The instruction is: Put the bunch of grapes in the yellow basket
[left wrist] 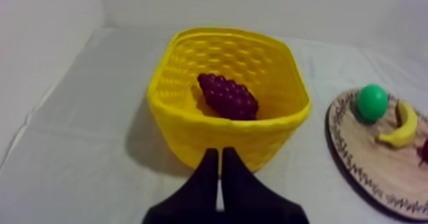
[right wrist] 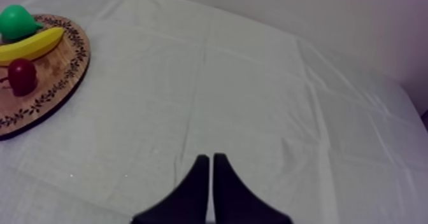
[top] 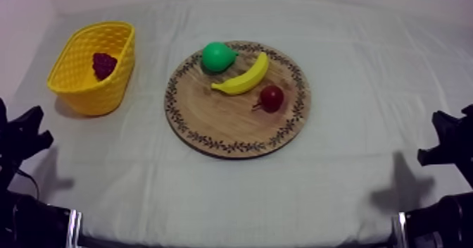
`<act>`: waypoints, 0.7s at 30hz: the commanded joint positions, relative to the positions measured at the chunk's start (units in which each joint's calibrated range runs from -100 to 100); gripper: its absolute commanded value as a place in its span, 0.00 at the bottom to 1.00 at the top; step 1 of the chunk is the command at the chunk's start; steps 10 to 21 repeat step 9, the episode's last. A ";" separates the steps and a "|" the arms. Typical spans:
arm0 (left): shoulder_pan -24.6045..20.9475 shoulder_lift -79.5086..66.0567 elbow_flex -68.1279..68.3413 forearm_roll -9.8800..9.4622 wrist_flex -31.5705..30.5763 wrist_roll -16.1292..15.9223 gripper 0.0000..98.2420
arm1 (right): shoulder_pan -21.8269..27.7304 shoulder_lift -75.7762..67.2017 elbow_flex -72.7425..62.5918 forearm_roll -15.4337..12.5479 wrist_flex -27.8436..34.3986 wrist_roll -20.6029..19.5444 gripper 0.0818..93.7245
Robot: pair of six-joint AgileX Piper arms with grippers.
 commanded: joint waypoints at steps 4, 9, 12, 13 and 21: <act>0.24 -0.48 0.15 -0.22 -0.39 3.70 0.00 | 0.01 0.02 -0.01 0.01 0.01 -0.02 0.00; 0.34 -0.58 0.18 -0.27 -0.45 4.40 0.00 | 0.01 0.02 -0.01 0.01 0.01 -0.03 0.00; 0.34 -0.58 0.18 -0.27 -0.45 4.40 0.00 | 0.01 0.02 -0.01 0.01 0.01 -0.03 0.00; 0.34 -0.58 0.18 -0.27 -0.45 4.40 0.00 | 0.01 0.02 -0.01 0.01 0.01 -0.03 0.00; 0.34 -0.58 0.18 -0.27 -0.45 4.40 0.00 | 0.01 0.02 -0.01 0.01 0.01 -0.03 0.00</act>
